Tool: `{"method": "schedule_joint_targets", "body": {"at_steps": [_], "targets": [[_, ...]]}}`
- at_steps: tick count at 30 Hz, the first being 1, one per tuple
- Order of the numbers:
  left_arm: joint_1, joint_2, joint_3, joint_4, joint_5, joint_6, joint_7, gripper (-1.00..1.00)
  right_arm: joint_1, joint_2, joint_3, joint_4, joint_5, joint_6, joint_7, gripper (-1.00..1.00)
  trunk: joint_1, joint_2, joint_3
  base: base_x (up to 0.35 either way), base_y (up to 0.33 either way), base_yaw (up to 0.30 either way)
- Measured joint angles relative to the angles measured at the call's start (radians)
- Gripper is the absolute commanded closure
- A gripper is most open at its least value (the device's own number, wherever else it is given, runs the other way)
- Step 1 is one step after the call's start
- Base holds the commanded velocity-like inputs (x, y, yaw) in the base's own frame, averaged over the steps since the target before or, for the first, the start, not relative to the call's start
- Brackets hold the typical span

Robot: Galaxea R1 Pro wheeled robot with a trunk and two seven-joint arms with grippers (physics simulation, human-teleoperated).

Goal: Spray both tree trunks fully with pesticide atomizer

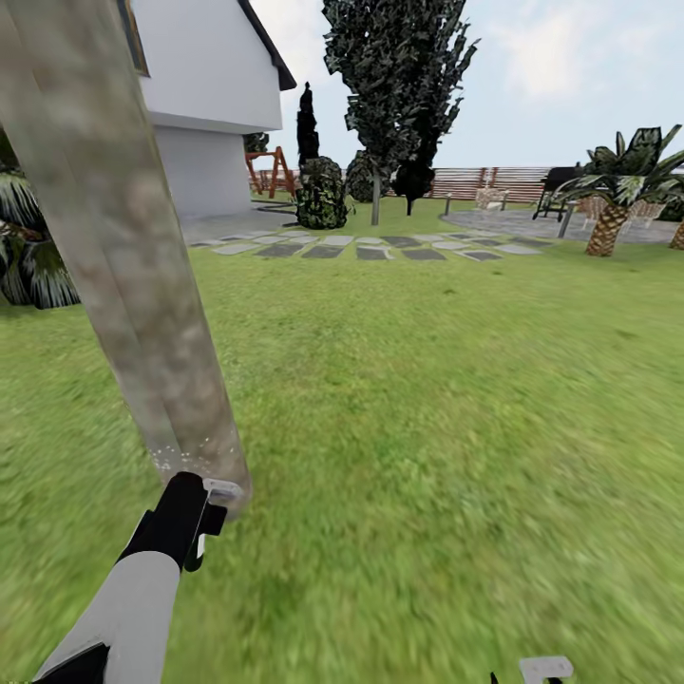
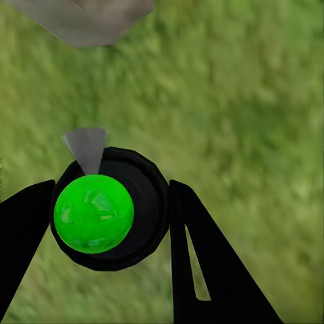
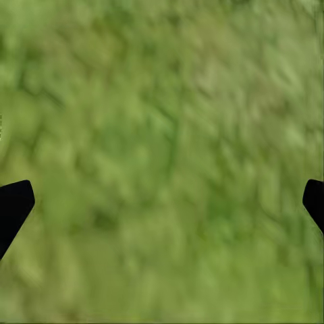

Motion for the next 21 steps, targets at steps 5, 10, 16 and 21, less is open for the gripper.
{"method": "schedule_joint_targets", "body": {"at_steps": [5, 10, 16, 21], "targets": [[0.0, 0.0, 0.0, -0.001, 0.0, 0.0, 0.0, 1.0, 0.0, 0.0, 0.0, 0.0, 0.0, 0.001, 0.001, -1.0, 0.0, 0.0, 0.0, 0.109, -0.068, 0.277], [0.0, -0.003, -0.001, -0.001, 0.001, -0.001, 0.0, 1.0, 0.0, 0.0, 0.0, 0.0, 0.0, 0.001, 0.0, -1.0, 0.0, 0.0, 0.0, 0.004, -0.002, 0.277], [-0.001, -0.017, -0.003, -0.001, 0.001, -0.001, 0.006, 1.0, 0.0, 0.0, 0.0, 0.0, 0.0, 0.001, 0.001, -1.0, 0.0, 0.0, 0.0, 0.0, 0.0, 0.277], [-0.003, -0.044, -0.003, -0.001, 0.001, -0.011, 0.096, 1.0, 0.0, 0.001, 0.0, 0.0, 0.0, 0.001, 0.002, -1.0, 0.0, 0.0, 0.0, 0.0, 0.0, 0.211]]}}
